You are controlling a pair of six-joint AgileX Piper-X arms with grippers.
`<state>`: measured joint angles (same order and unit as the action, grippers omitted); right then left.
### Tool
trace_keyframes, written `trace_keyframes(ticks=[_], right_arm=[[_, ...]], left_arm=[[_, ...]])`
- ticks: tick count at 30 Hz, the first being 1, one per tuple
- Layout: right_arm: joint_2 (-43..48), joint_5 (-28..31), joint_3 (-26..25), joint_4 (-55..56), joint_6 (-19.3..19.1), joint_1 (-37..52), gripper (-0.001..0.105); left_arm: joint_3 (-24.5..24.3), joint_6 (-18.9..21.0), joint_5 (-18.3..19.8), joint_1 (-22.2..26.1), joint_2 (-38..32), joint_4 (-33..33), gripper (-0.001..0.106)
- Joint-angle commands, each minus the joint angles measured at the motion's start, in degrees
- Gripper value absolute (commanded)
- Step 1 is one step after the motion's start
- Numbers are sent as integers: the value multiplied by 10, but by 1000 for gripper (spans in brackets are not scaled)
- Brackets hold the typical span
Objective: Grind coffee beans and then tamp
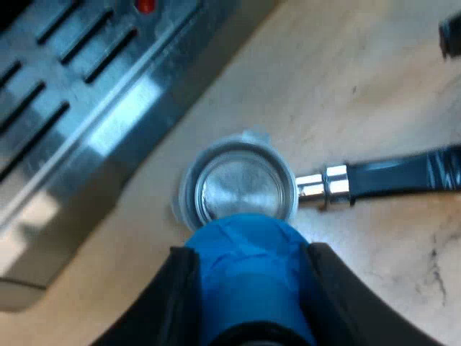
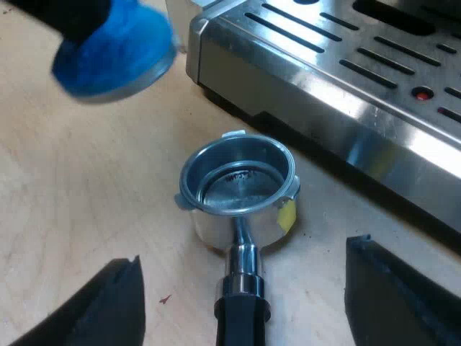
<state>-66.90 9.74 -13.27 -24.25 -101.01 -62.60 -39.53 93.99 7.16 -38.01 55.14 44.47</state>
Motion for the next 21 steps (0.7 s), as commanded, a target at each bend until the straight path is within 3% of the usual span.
trace_keyframes(ticks=[1, 8, 21], right_arm=[[1, -1, -2, -6, -9, 3, 60], [1, -1, -2, -6, -9, 3, 60], [1, -1, -2, -6, -9, 3, 60]], left_arm=[[-27, -6, 4, -3, 25, -8, 0], [-56, -16, 21, -3, 75, -11, 0], [-56, -19, 35, -3, 130, -29, 0]])
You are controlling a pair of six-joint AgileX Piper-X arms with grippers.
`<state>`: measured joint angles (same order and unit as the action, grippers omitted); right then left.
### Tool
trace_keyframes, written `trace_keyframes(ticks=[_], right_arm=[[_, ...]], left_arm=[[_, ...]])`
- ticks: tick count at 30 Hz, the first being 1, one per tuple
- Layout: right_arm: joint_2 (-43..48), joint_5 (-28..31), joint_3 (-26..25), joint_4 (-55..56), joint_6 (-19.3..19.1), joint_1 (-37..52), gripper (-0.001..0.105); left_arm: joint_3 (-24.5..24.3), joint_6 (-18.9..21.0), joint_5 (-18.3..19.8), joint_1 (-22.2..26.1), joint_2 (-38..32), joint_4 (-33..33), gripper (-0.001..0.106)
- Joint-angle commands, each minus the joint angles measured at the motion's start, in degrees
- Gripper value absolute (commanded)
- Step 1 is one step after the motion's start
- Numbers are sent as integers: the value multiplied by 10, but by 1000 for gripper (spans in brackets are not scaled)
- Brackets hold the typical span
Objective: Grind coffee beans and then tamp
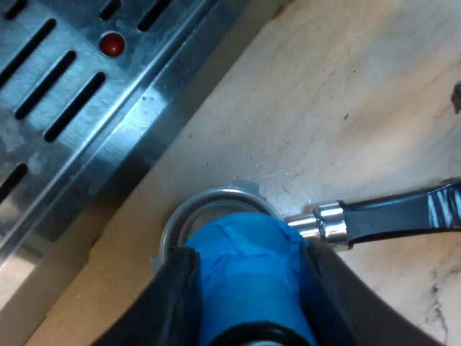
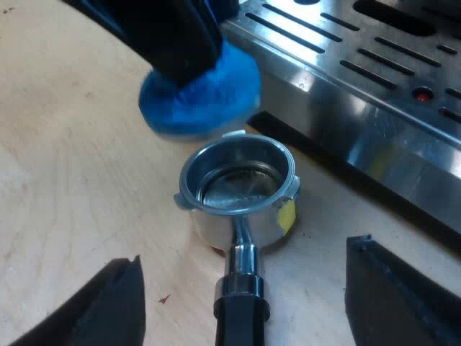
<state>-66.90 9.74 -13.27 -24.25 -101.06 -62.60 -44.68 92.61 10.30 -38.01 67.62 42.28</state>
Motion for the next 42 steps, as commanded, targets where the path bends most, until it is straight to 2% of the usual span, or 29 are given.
trace_keyframes(ticks=[1, 19, 42], right_arm=[[1, -1, -2, -6, -8, 3, 60], [1, -1, -2, -6, -7, 3, 60], [1, -1, -2, -8, -7, 3, 60]], left_arm=[[-5, -5, 3, -3, 8, -7, 0], [-5, -5, 2, -3, 49, -32, 0], [-5, -2, -12, 1, 49, -36, 0]])
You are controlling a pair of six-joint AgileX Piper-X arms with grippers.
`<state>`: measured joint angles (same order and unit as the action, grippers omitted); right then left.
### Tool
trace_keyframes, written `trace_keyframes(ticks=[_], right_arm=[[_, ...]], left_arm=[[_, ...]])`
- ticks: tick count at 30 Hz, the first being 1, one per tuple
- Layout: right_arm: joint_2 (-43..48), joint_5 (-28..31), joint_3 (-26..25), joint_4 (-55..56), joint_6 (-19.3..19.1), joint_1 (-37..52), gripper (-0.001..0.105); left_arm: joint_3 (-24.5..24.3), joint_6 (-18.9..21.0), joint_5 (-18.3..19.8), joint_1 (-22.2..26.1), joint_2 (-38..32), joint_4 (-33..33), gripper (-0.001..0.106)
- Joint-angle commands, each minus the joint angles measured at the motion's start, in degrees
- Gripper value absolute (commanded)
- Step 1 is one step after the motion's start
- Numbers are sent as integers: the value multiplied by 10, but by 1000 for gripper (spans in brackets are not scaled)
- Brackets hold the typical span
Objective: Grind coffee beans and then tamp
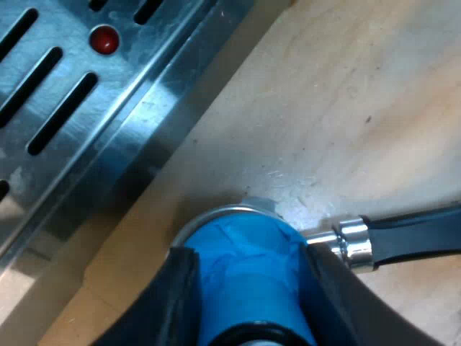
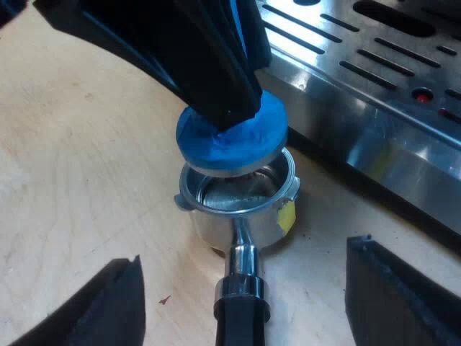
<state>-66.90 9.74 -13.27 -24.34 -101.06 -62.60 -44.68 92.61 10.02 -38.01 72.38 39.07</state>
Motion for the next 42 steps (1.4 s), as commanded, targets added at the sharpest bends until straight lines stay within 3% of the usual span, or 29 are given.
trace_keyframes(ticks=[1, 15, 21, 42], right_arm=[[1, -1, -2, -7, -7, 3, 60], [1, -1, -2, -7, -3, 3, 60], [1, -1, -2, -7, 3, 3, 60], [1, -1, -2, -7, 6, 3, 60]], left_arm=[[-5, -2, -9, 2, 1, -4, 0], [-5, -2, 1, 2, 4, -4, 0], [-5, 1, 1, 2, 41, 3, 0], [-3, 3, 5, 2, 72, -17, 0]])
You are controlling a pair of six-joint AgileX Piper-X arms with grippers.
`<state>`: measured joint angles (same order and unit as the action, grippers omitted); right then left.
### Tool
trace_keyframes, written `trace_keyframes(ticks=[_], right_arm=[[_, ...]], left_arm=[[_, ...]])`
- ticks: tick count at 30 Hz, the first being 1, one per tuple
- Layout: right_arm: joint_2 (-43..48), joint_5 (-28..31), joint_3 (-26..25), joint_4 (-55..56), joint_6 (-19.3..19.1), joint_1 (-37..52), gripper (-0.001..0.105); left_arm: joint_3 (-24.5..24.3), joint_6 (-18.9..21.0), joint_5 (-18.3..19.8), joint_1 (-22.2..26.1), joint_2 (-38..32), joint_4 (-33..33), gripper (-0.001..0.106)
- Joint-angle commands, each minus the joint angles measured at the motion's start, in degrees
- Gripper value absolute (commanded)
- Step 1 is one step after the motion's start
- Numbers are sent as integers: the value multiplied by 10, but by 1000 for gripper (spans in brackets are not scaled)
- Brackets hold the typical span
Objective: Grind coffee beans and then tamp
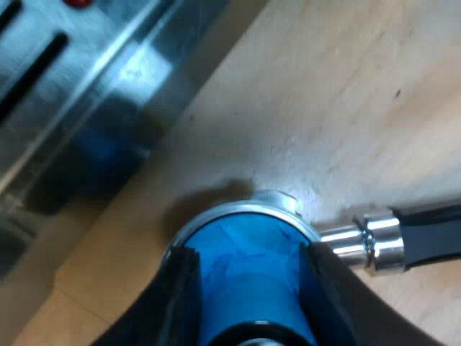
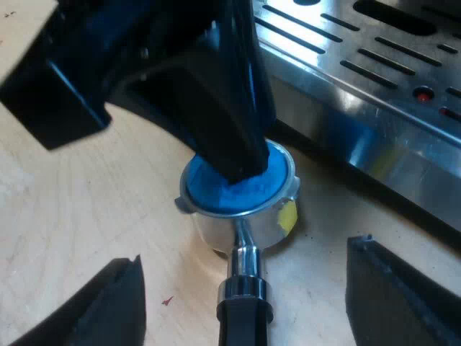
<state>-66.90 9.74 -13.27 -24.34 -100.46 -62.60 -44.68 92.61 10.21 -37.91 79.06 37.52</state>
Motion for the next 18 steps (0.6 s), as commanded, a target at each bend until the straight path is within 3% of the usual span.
trace_keyframes(ticks=[1, 7, 18], right_arm=[[1, -1, -2, -7, -1, 3, 60], [1, -1, -2, -7, -1, 3, 60], [1, -1, -2, -7, -1, 3, 60]], left_arm=[[-3, 3, 5, 1, 7, -1, 0], [8, 3, 12, 1, 20, -2, 0], [86, 5, 12, 1, 22, -31, 0]])
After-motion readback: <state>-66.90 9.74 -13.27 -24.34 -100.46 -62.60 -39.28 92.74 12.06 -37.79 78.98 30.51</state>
